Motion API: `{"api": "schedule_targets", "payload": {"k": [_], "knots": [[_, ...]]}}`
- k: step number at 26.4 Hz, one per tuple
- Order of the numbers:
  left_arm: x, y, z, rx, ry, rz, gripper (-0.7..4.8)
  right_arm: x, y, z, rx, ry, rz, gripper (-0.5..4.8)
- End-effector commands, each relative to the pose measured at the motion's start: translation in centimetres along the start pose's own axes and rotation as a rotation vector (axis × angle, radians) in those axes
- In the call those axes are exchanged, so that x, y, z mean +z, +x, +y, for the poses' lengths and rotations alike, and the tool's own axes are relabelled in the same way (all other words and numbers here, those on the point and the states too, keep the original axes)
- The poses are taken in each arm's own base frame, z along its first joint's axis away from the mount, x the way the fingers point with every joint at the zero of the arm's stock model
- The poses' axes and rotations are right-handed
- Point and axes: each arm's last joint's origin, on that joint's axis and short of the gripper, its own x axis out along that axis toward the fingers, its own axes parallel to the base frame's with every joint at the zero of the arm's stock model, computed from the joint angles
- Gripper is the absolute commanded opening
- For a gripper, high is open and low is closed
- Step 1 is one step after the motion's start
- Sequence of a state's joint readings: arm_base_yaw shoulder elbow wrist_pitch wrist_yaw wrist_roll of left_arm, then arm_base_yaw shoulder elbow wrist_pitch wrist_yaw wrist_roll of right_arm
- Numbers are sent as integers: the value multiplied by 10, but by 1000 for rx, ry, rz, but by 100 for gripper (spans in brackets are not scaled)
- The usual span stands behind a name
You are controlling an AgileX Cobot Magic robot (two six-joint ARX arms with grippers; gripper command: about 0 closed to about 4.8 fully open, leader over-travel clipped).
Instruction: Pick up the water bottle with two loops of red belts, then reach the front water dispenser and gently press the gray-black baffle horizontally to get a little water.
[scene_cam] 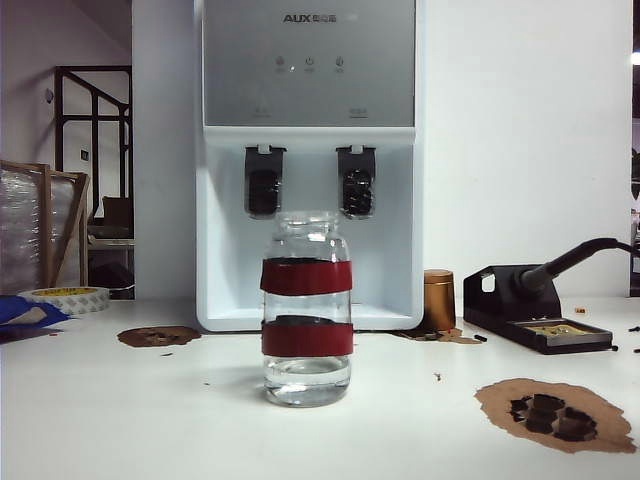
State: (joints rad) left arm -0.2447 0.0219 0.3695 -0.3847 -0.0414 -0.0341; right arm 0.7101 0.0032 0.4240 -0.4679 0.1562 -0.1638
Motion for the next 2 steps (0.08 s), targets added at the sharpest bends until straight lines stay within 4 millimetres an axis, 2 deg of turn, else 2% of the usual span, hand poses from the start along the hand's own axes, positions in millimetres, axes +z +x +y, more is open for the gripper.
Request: {"api": "schedule_targets", "payload": {"k": [1, 2], "knots": [[1, 0, 0, -1, 0, -8, -4, 2, -1, -1, -3, 5, -16, -1], [1, 0, 0, -1, 0, -9, -4, 2, -1, -1, -3, 5, -16, -1]]}}
